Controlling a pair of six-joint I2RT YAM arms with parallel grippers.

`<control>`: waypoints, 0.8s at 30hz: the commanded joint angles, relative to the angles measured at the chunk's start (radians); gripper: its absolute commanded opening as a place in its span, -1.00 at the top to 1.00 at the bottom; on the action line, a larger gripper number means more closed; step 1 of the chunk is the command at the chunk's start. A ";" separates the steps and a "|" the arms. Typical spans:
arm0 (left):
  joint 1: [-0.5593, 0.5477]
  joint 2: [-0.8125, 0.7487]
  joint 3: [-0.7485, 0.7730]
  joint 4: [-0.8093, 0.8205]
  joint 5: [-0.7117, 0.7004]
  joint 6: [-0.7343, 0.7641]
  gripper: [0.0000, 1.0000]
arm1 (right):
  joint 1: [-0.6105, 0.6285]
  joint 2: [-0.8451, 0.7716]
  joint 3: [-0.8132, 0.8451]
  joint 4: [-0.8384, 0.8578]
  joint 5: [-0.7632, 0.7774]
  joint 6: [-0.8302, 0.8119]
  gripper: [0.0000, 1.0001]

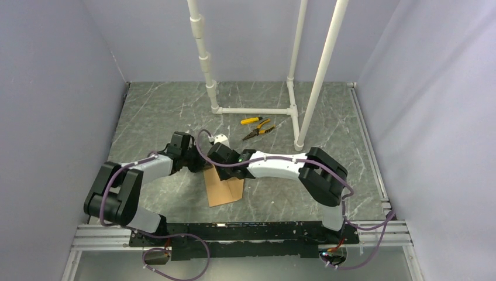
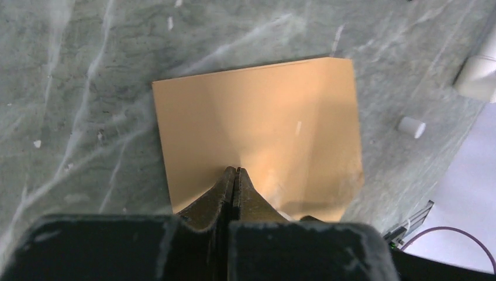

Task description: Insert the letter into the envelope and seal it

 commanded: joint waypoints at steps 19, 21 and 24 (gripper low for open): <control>0.003 0.181 -0.089 0.067 -0.046 0.017 0.95 | 0.029 0.109 0.039 0.029 0.212 -0.010 1.00; 0.003 0.179 -0.086 0.060 -0.048 0.021 0.95 | 0.030 0.093 0.008 0.066 0.209 -0.033 1.00; 0.003 0.176 -0.077 0.055 -0.048 0.024 0.95 | 0.046 0.060 -0.038 0.109 0.181 -0.059 1.00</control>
